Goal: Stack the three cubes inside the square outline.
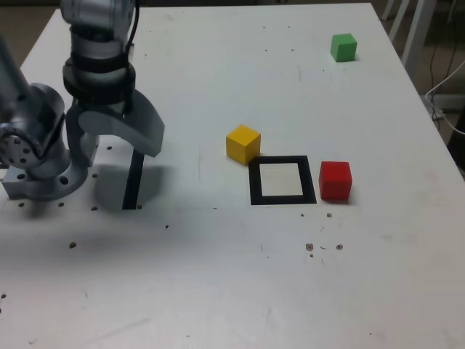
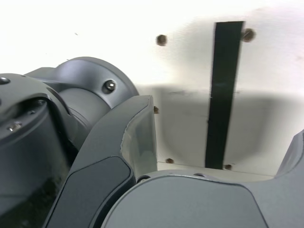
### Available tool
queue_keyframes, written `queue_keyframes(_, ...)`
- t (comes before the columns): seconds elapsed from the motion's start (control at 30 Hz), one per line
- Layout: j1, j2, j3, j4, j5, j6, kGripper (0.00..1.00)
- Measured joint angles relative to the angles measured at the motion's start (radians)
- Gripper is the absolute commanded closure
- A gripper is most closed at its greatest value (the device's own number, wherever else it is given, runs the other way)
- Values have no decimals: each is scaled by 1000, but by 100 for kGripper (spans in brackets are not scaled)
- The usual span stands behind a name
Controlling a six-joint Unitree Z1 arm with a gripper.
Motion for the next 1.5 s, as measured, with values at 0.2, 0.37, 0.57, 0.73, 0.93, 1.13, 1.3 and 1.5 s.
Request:
queue_keyframes(0.2,-95,63,-117,59,1,-57,1)
queue_keyframes(0.37,-148,116,-241,118,2,-84,0)
queue_keyframes(0.57,-159,188,-365,143,4,-85,1)
queue_keyframes(0.73,-160,250,-477,188,1,-83,1)
queue_keyframes(0.93,-163,324,-623,243,0,-75,1)
queue_keyframes(1.13,-165,397,-733,274,-16,-75,1)
queue_keyframes(1.3,-165,446,-810,280,-26,-75,1)
queue_keyframes(1.5,-165,524,-909,305,-39,-70,1)
